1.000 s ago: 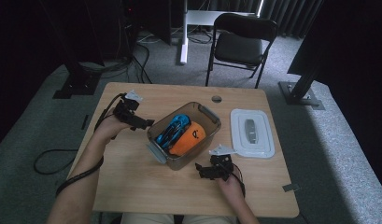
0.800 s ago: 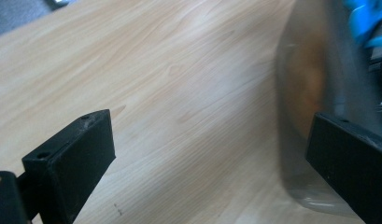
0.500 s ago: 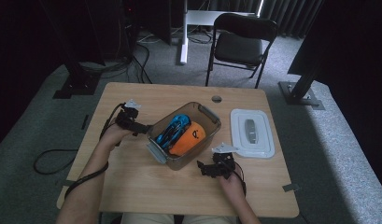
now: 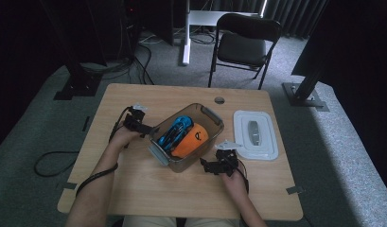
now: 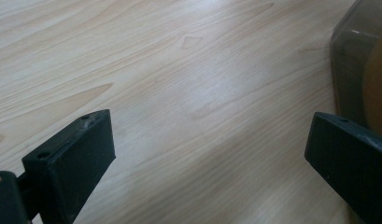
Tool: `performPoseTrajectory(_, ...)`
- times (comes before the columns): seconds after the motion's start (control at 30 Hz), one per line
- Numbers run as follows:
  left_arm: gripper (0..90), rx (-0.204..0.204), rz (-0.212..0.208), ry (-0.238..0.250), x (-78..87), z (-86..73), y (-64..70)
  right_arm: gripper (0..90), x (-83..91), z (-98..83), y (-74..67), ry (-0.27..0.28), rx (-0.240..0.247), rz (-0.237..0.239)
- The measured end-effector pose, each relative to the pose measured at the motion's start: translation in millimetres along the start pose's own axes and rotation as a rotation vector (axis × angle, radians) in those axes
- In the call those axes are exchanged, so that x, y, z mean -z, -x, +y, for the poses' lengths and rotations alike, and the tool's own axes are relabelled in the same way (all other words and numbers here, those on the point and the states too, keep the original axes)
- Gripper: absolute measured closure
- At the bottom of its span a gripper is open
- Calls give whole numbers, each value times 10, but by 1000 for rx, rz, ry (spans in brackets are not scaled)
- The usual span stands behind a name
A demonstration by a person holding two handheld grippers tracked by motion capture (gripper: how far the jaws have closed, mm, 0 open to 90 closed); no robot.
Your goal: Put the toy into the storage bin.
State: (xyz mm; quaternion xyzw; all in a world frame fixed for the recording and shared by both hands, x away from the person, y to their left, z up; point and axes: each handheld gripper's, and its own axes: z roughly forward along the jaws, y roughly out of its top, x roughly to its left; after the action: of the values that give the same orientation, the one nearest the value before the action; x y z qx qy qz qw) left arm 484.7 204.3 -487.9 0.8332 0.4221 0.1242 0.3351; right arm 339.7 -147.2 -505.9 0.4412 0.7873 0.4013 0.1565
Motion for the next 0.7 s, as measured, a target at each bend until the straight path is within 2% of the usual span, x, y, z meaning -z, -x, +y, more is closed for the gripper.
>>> performPoseTrajectory(0.17,23,-15,-7,-4,-83,39,32,117,-18,-3,56,-3,-19,-15)
performPoseTrajectory(0.27,23,-33,-35,22,-113,68,83,117,-33,6,75,-6,-28,-22)
performPoseTrajectory(0.33,23,-52,-19,24,-115,82,120,117,-40,14,83,-4,-32,-20)
performPoseTrajectory(0.53,39,-53,-35,9,-84,66,141,117,-43,44,83,-7,-27,-20)
performPoseTrajectory(0.7,39,-80,-38,-13,-33,31,230,117,-18,32,117,-12,-29,-16)
